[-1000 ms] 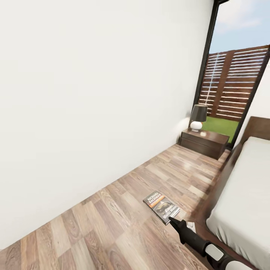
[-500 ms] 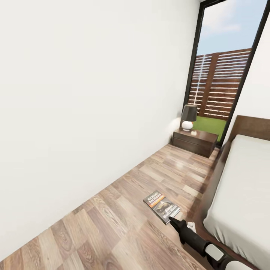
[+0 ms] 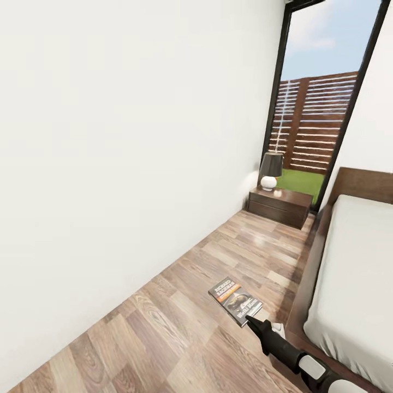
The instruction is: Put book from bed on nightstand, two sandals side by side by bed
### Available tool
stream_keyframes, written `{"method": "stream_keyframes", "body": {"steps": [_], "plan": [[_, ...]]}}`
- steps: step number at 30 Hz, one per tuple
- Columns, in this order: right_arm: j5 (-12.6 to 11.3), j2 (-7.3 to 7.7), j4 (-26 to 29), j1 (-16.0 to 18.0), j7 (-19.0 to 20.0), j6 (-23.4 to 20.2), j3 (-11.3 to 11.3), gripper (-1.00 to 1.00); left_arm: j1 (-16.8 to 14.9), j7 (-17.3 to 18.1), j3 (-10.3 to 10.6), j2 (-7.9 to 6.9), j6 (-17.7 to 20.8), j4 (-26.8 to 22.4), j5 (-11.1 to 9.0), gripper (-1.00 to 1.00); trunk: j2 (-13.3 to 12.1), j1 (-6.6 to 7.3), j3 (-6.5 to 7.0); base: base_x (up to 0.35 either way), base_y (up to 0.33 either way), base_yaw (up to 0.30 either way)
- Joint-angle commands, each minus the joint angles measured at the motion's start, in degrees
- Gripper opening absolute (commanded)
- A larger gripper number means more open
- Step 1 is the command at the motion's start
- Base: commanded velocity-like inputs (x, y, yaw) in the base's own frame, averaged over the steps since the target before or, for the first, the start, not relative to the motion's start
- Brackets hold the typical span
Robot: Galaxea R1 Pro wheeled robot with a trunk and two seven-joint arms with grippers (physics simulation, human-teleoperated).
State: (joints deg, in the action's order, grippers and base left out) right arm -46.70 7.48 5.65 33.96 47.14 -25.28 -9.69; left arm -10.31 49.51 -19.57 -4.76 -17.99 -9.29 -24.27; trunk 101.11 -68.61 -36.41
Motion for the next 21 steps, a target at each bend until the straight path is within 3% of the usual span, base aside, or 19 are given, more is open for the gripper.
{"method": "stream_keyframes", "body": {"steps": [1,21], "plan": [[0.12,-0.01,-0.03,0.05,0.06,-0.47,-0.51,-1.0,-0.04,0.15,0.24,-0.04,-0.29,0.1,-0.34,1.0,0.03,-0.01,-0.06,0.129,0.226,-0.23],[0.18,-0.01,-0.03,0.05,0.06,-0.47,-0.51,-1.0,0.01,0.15,0.24,-0.07,-0.29,0.14,-0.42,1.0,0.03,-0.01,-0.06,0.129,0.231,-0.251]]}}
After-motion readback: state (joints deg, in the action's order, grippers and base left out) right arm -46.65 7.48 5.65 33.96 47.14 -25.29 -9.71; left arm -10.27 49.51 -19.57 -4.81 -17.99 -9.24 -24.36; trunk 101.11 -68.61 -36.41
